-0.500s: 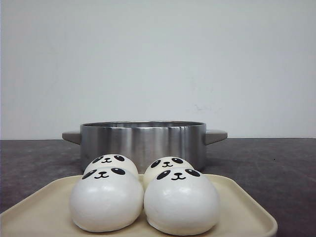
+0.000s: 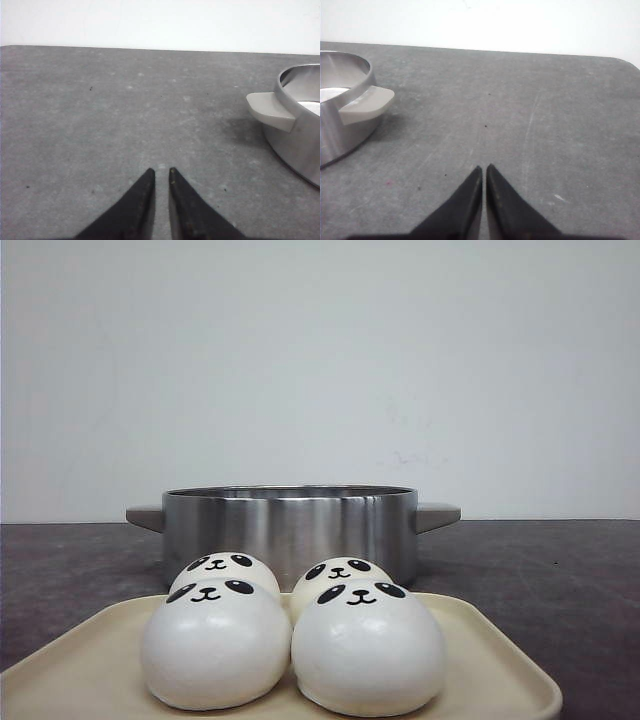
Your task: Steam buns
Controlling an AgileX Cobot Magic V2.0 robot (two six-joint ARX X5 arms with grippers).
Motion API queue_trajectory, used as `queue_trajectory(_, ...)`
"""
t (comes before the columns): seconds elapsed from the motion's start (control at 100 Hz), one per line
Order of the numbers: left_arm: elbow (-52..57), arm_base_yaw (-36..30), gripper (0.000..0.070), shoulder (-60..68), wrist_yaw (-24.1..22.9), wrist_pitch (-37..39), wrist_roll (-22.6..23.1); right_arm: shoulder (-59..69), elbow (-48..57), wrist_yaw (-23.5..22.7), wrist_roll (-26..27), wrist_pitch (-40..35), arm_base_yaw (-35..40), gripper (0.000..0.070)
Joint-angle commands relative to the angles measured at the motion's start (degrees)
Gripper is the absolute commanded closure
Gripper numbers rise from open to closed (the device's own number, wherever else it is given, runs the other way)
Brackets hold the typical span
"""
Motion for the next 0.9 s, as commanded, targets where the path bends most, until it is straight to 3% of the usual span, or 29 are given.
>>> queue_trajectory(0.0,-1.05,0.0,0.07,0.02,0.07,-0.26,0.31,0.0,-0.15,0.02,-0.39,0.46,0.09,0.0693)
queue_trajectory(0.49,-1.05,0.0,0.07,0.02,0.07,-0.26,0.31,0.0,-0.15,0.02,-0.33,0.52,0.09,0.0693)
queue_trajectory(0.71,-1.05,0.0,0.07,0.02,0.07,-0.13,0.13,0.0,-0.15,-2.05,3.45,6.01,0.22,0.0693)
queue_trajectory(0.78,-1.05,0.0,0.07,0.02,0.37,-0.11,-3.45,0.0,-0.15,-2.99,5.11,8.37,0.22,0.0693)
queue_trajectory(0.89,-0.9,0.0,0.07,0.02,2.45,-0.13,-16.74,0.0,-0.13,-4.98,8.94,14.19,0.22,0.0693)
